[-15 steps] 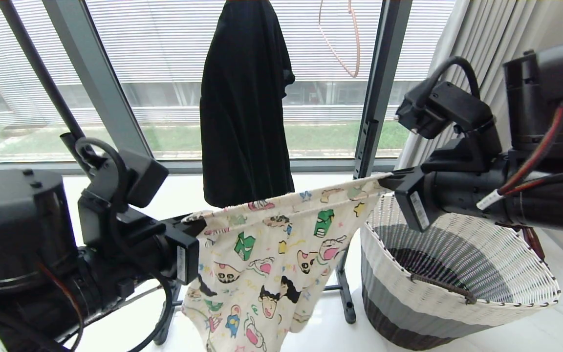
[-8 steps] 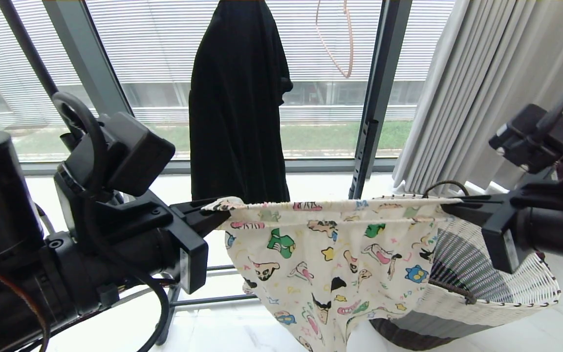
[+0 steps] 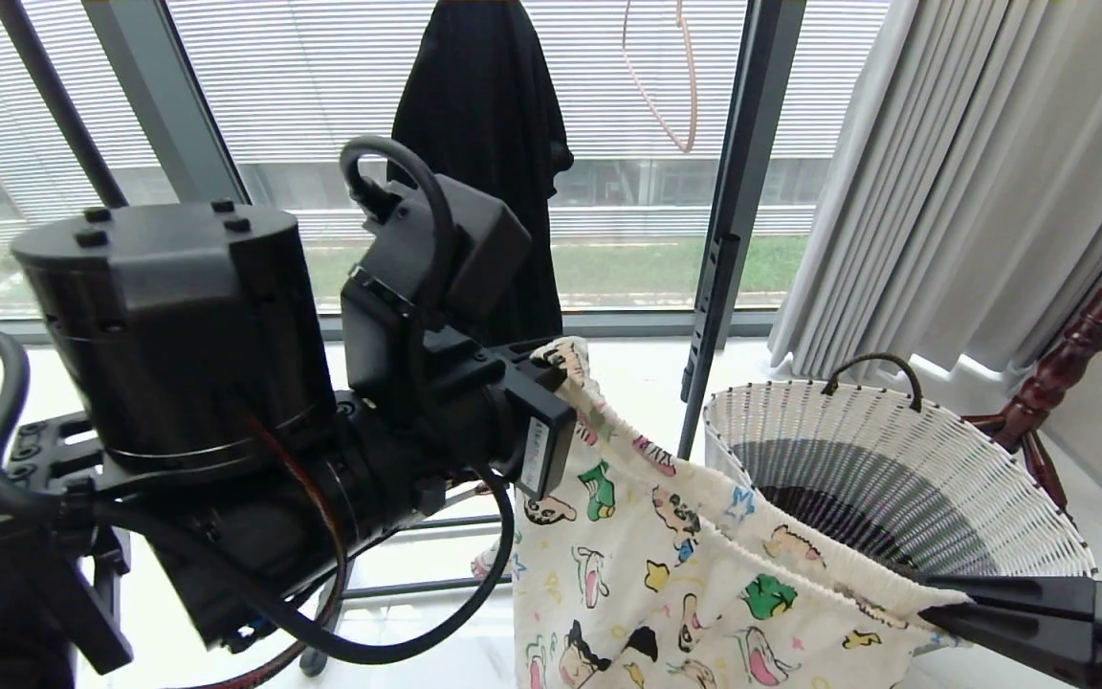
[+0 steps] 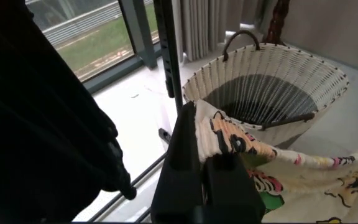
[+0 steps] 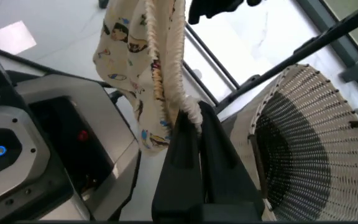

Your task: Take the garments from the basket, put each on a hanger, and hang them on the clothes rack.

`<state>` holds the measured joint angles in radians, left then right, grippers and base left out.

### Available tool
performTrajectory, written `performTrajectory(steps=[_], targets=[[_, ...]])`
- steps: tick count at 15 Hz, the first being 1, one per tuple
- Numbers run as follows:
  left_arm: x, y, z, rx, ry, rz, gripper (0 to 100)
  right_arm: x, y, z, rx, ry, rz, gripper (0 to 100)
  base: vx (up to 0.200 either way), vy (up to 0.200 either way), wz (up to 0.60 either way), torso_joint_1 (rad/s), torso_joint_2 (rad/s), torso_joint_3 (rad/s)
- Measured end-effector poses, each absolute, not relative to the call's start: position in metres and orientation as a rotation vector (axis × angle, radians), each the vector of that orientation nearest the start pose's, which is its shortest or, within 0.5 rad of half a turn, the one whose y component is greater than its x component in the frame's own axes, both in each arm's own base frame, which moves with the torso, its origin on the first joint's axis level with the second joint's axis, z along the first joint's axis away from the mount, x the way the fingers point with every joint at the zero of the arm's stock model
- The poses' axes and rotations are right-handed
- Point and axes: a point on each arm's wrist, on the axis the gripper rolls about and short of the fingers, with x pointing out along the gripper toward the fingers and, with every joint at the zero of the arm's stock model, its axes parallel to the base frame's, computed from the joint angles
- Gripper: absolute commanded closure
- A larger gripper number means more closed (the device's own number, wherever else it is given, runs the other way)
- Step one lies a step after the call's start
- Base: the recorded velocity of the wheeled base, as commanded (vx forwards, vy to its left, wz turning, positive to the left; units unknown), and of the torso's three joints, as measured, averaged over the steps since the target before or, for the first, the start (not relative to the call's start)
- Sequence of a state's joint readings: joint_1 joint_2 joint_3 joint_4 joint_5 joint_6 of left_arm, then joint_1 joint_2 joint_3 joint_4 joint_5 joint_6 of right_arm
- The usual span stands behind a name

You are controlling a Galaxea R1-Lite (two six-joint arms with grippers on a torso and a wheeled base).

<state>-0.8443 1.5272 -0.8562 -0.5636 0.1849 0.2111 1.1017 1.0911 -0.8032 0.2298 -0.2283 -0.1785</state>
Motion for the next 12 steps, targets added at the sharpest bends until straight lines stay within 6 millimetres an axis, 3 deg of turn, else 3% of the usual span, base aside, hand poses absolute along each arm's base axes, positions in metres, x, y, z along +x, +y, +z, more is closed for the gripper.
performTrajectory(steps=[3,6,10,11,12], targets=[[0.174,-0.193,0.214,0.341,0.170,-0.615,100,0.087,0.120,0.250,-0.412,0.290,0.768,100,0.000,0.000,0.00,0.000,0.00,0.000],[0.139,-0.181,0.188,0.451,0.373,-0.690,100,0.115,0.136,0.270,-0.351,0.229,0.690,100,0.000,0.000,0.00,0.000,0.00,0.000],[0.119,-0.177,0.179,0.488,0.387,-0.661,100,0.142,0.163,0.281,-0.333,0.204,0.670,100,0.000,0.000,0.00,0.000,0.00,0.000],[0.118,-0.176,0.179,0.487,0.385,-0.659,100,0.144,0.166,0.279,-0.339,0.214,0.668,0,0.000,0.000,0.00,0.000,0.00,0.000],[0.118,-0.176,0.179,0.475,0.387,-0.651,100,0.146,0.167,0.277,-0.345,0.224,0.668,0,0.000,0.000,0.00,0.000,0.00,0.000]])
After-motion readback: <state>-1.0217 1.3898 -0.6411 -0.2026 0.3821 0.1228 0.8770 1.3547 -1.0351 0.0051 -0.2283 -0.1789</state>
